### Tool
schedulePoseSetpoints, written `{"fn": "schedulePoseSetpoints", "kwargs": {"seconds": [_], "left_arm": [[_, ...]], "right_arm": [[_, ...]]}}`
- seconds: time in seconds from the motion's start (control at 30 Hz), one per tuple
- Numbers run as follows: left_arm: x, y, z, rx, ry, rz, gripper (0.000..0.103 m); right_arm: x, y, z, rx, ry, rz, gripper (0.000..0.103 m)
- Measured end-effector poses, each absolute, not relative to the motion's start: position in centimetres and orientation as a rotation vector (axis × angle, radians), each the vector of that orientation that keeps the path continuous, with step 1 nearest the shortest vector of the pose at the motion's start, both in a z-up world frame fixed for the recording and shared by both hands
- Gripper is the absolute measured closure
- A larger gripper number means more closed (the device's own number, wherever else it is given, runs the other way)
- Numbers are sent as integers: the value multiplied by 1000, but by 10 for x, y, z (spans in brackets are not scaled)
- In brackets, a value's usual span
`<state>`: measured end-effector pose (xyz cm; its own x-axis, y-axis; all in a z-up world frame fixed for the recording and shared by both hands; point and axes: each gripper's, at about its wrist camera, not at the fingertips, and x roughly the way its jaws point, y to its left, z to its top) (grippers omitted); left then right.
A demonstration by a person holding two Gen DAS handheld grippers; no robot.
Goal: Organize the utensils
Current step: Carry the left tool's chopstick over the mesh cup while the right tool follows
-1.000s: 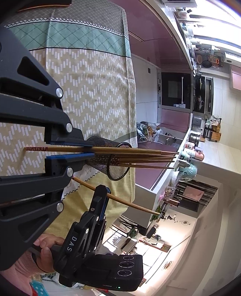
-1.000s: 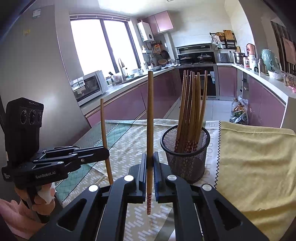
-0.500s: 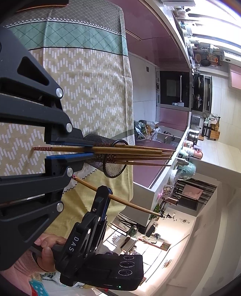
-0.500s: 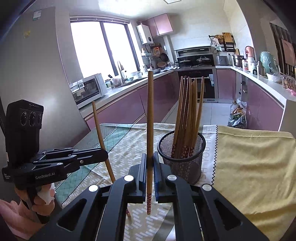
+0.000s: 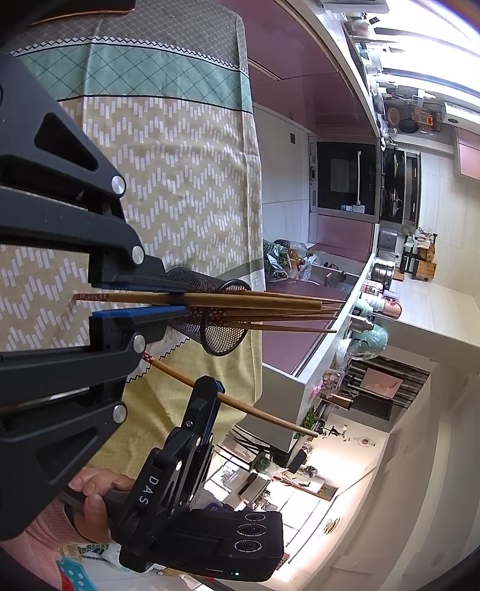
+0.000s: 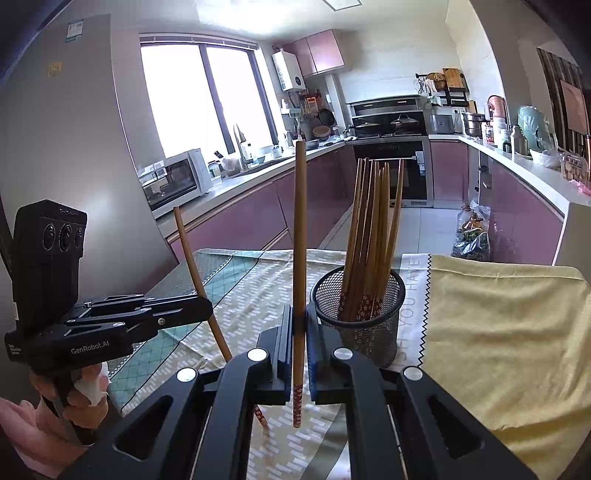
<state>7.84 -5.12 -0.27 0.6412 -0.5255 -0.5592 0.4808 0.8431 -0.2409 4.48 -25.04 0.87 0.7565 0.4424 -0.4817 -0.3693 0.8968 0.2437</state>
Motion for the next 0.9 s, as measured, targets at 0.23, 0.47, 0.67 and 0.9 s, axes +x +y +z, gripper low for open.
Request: {"fn": "schedulePoseSetpoints", "kwargs": {"seconds": [0.23, 0.47, 0.67, 0.9], "left_arm": [[78, -52, 1, -70, 651, -566, 95], [77, -53, 5, -61, 641, -566, 95], [76, -55, 9, -53, 627, -571, 95], [78, -57, 16, -50, 612, -580, 95]], "right_arm": [[46, -248, 11, 134, 552, 442, 97], [46, -247, 15, 128, 540, 441, 97], [47, -248, 18, 124, 529, 436, 97], [47, -251, 26, 119, 504, 425, 97]]}}
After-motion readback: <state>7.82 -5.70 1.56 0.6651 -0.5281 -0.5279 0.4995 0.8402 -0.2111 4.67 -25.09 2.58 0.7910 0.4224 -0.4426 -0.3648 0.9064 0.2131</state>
